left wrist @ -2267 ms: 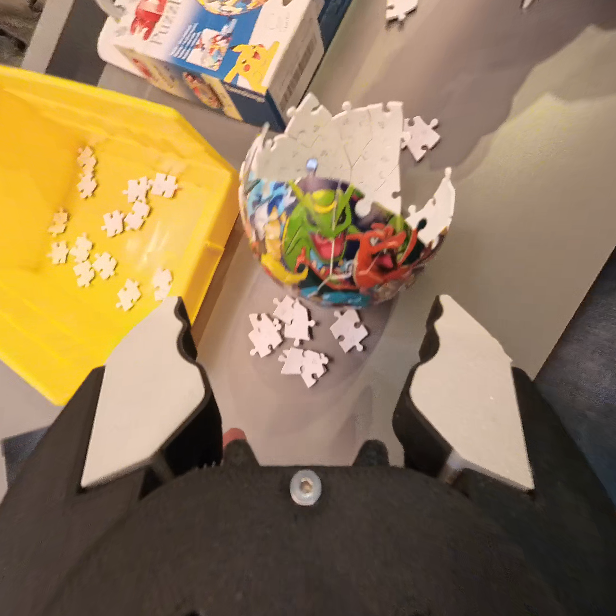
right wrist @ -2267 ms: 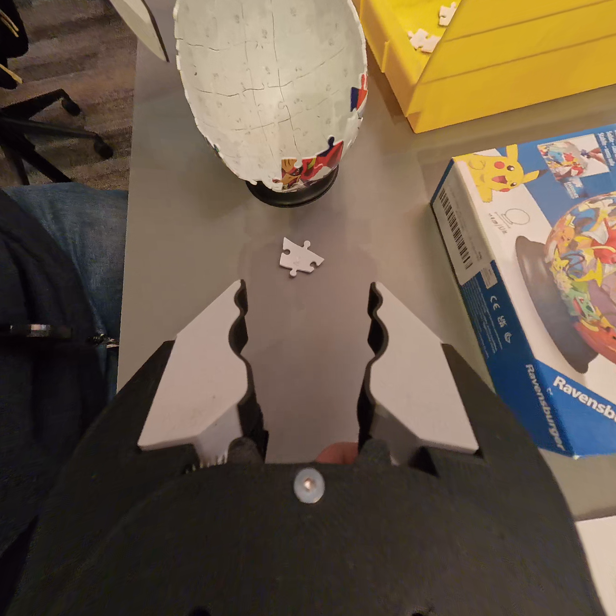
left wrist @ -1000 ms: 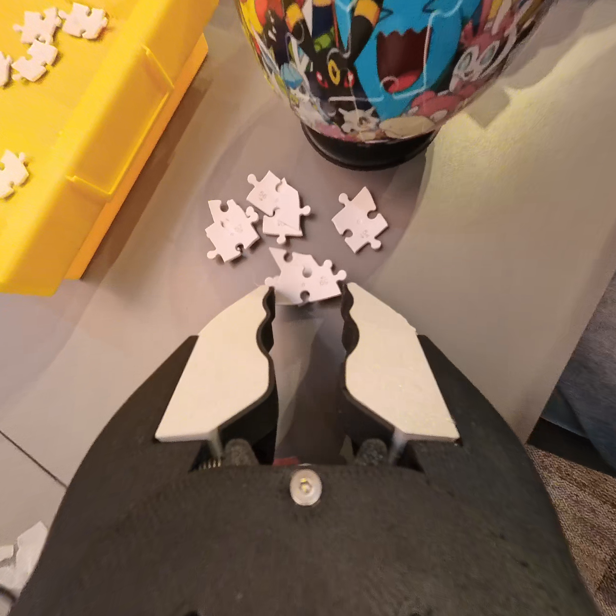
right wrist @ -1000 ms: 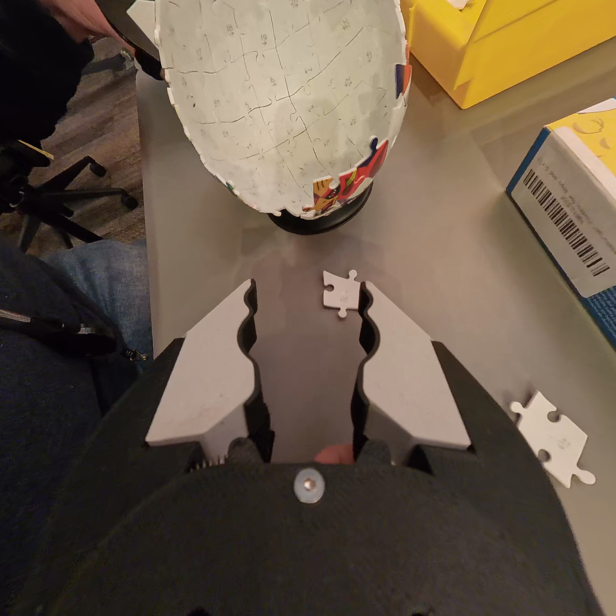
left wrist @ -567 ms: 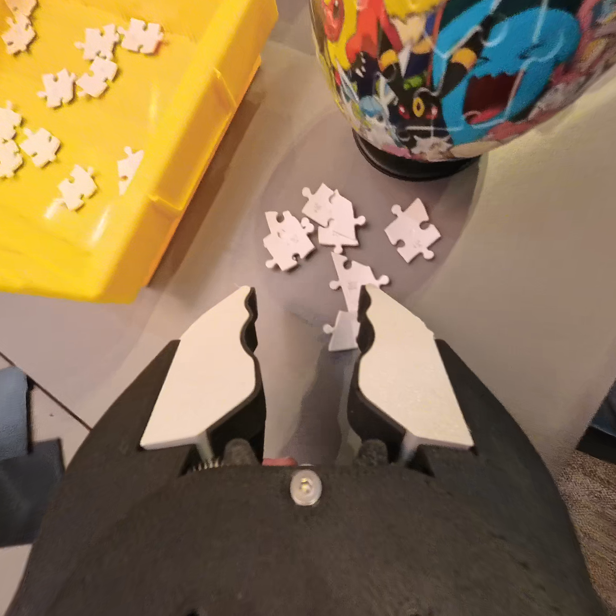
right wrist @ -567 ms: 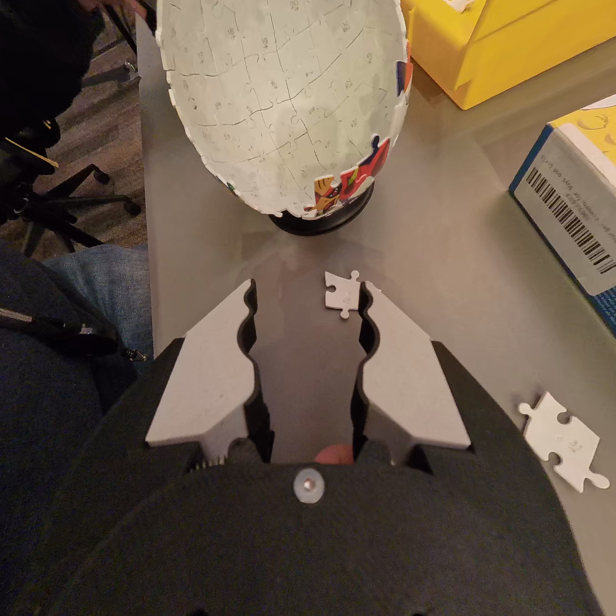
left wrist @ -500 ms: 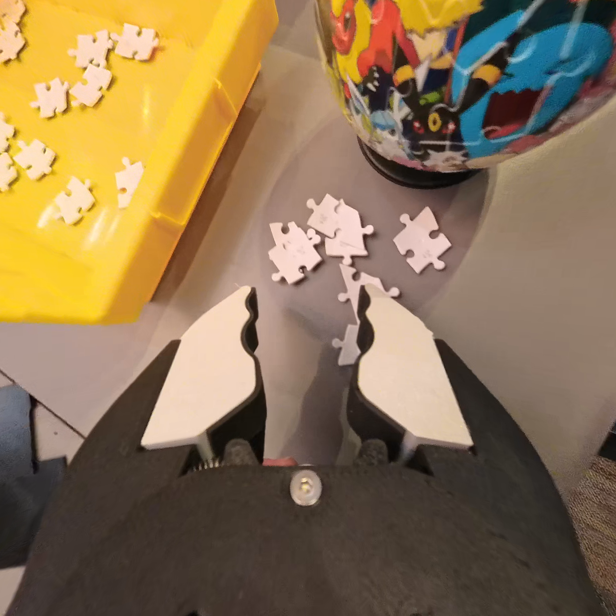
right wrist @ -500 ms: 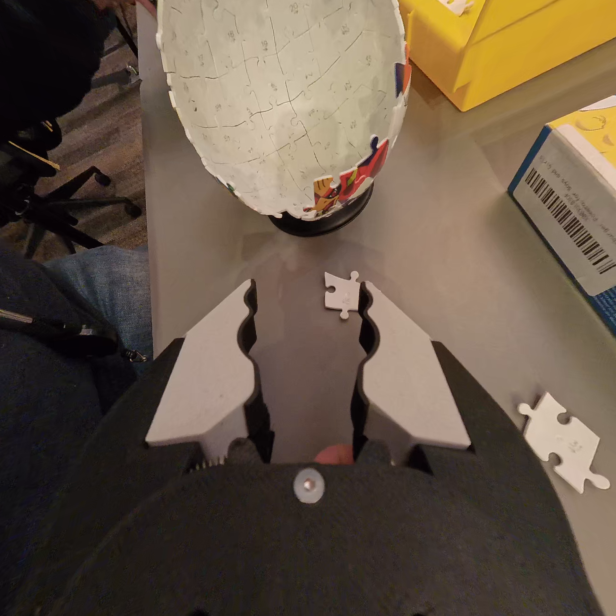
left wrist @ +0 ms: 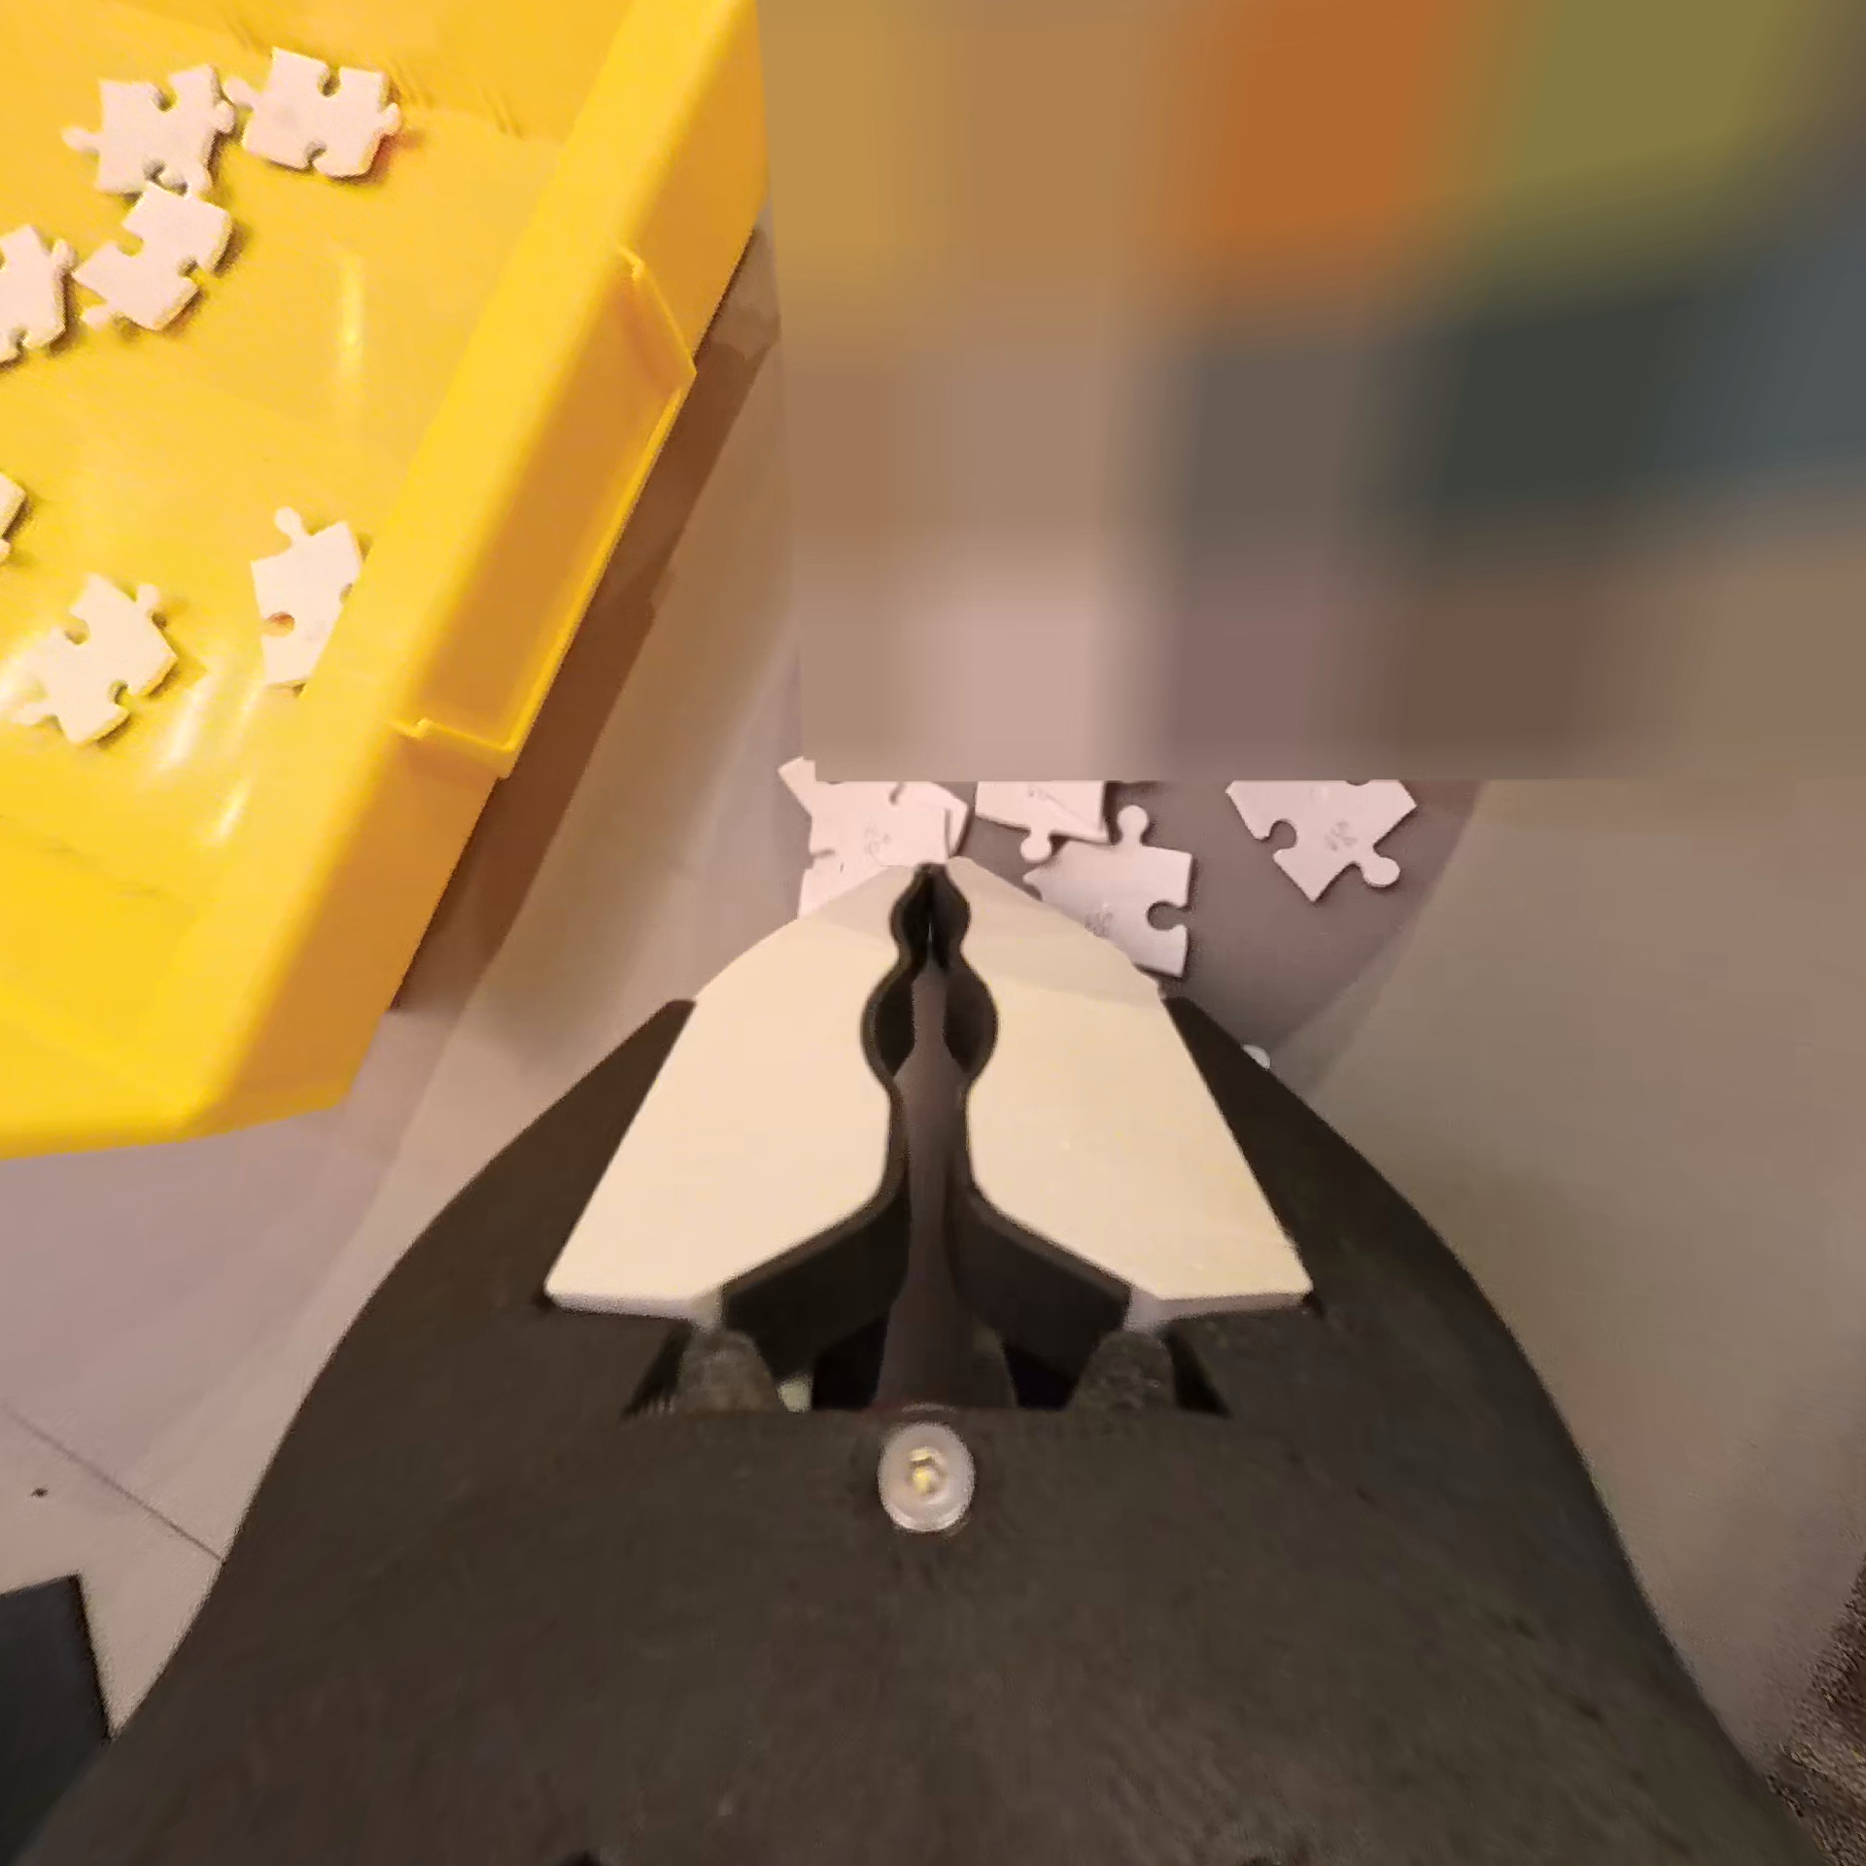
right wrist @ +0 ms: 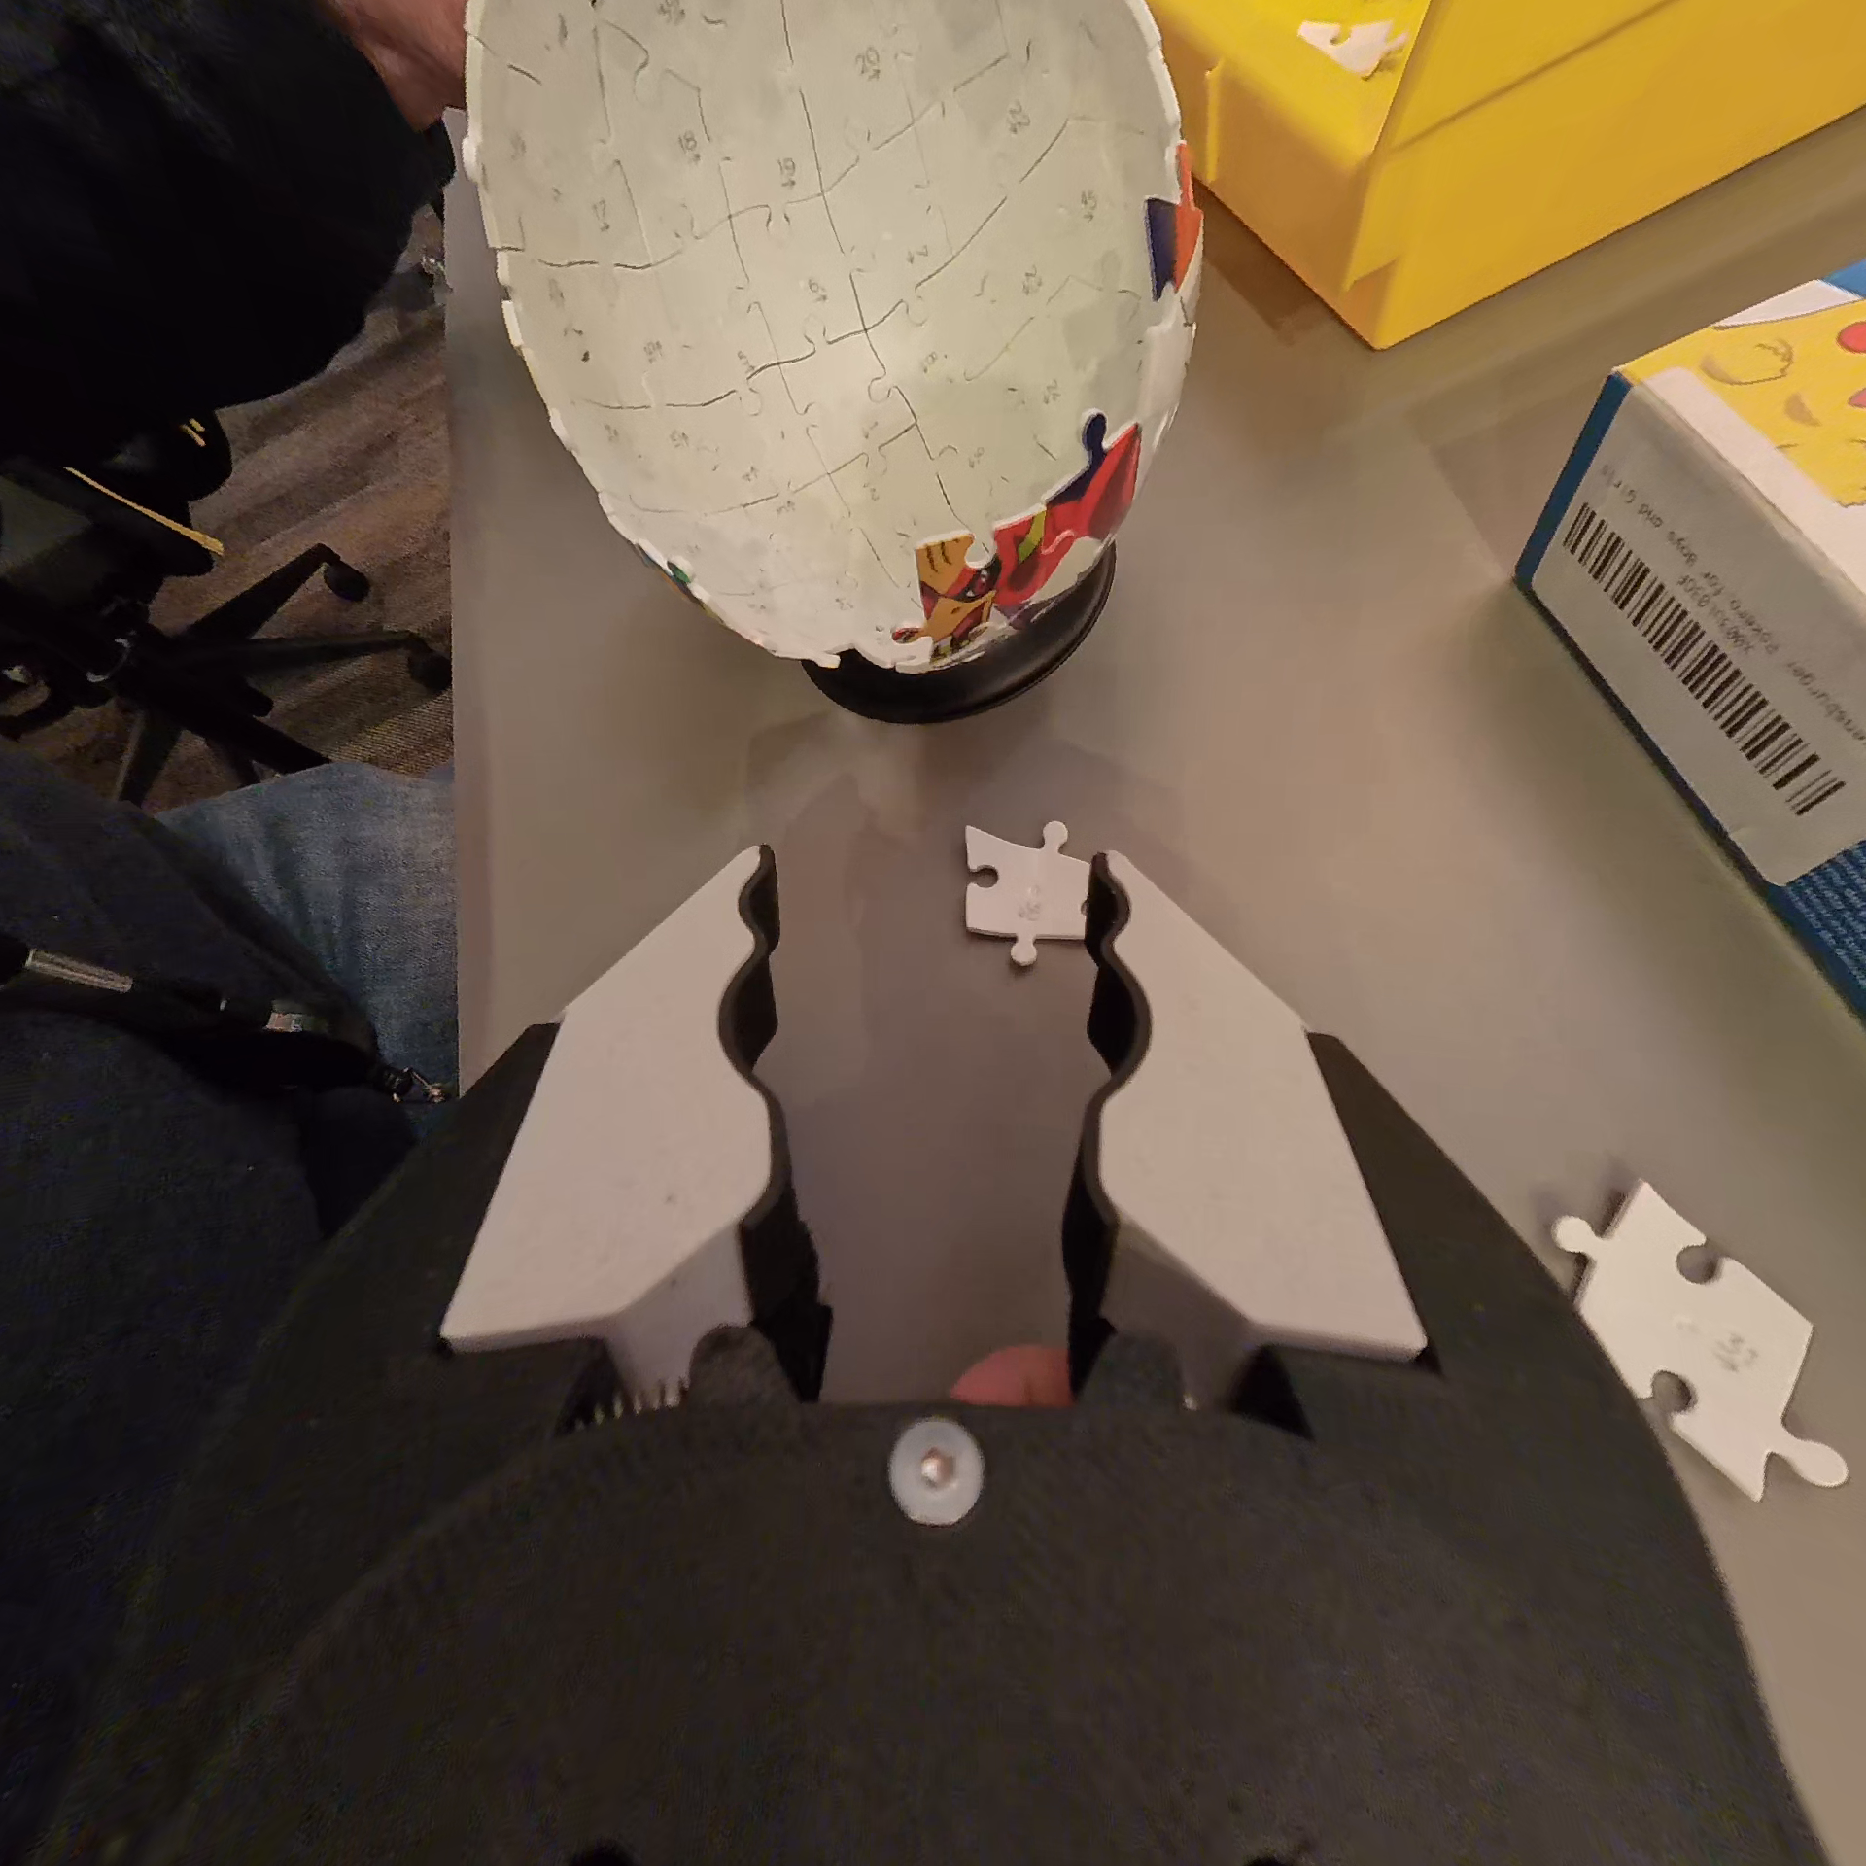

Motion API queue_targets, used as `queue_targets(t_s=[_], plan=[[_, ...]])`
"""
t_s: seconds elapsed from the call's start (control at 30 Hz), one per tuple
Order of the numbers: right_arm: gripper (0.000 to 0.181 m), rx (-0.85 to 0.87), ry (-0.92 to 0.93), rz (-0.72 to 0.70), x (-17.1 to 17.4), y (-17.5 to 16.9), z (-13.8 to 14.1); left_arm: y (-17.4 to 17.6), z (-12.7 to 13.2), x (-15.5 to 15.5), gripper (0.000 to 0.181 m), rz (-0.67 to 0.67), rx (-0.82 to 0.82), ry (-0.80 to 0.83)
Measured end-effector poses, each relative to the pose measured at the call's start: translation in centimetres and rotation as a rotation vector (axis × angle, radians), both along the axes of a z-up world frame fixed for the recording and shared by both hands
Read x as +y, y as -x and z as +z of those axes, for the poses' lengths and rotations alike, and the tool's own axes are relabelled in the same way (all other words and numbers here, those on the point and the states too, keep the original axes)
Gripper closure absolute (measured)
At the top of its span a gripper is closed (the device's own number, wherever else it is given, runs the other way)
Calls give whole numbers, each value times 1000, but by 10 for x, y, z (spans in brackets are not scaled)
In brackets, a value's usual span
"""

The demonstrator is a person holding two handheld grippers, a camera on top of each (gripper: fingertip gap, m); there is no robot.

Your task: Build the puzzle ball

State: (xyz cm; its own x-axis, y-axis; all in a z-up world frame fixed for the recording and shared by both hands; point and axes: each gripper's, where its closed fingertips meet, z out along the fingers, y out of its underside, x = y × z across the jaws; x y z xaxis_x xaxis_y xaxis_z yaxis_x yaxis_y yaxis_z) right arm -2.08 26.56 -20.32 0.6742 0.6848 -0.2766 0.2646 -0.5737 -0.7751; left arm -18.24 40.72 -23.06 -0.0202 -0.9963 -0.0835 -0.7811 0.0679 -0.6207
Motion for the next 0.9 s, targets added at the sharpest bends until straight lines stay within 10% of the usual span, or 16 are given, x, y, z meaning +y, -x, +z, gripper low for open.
queue_targets(t_s=[0.03,0.2,0.37,0.57,0.9], plan=[[121,1,-1,-1,0,0,0,1,0,0,181,-1,5,-1],[121,2,1,-5,0,-1,-1,15,5,10,181,35,30,-52],[121,5,3,0,1,0,-1,4,-3,9,135,30,56,-42],[121,10,2,-9,1,-2,0,3,-2,8,170,32,50,-20],[120,17,2,-3,0,-2,0,23,2,2,177,35,61,-4]])
